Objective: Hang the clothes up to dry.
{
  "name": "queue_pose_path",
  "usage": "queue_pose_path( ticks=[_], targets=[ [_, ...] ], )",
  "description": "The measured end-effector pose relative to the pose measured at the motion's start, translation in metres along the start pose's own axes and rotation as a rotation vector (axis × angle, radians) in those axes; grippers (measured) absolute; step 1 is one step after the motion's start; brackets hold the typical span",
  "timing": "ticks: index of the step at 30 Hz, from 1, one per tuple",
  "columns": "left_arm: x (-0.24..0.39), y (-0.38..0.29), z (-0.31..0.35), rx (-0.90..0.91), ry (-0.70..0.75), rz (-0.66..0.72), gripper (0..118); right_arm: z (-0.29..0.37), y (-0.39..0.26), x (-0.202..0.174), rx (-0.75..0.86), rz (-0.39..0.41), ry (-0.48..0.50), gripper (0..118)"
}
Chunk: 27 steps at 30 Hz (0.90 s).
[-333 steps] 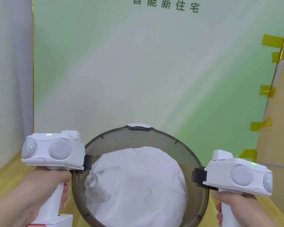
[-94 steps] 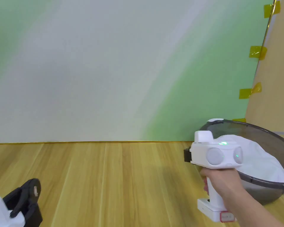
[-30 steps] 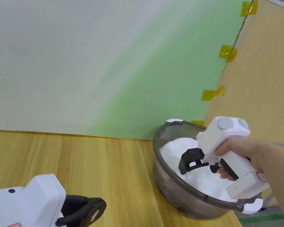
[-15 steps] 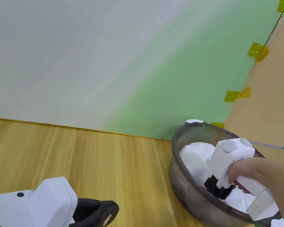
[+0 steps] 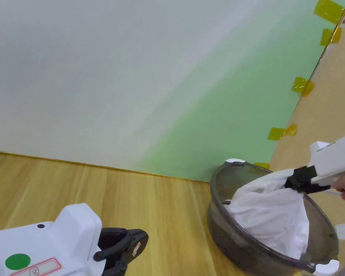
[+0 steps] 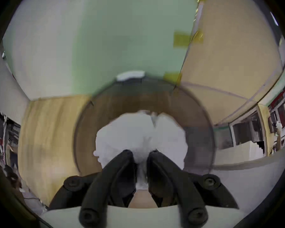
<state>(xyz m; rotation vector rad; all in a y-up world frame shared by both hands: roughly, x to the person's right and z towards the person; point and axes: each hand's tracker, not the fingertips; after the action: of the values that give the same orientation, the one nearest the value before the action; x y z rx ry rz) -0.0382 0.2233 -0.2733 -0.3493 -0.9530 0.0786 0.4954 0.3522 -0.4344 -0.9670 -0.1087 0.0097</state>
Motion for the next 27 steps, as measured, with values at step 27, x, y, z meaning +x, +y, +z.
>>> queue_pose_path(
  ticks=[27],
  targets=[
    [0.036, -0.097, 0.211, 0.301, 0.828, 0.082, 2, 0.3, 0.111, -0.339, 0.805, 0.243, 0.515, 11]
  ],
)
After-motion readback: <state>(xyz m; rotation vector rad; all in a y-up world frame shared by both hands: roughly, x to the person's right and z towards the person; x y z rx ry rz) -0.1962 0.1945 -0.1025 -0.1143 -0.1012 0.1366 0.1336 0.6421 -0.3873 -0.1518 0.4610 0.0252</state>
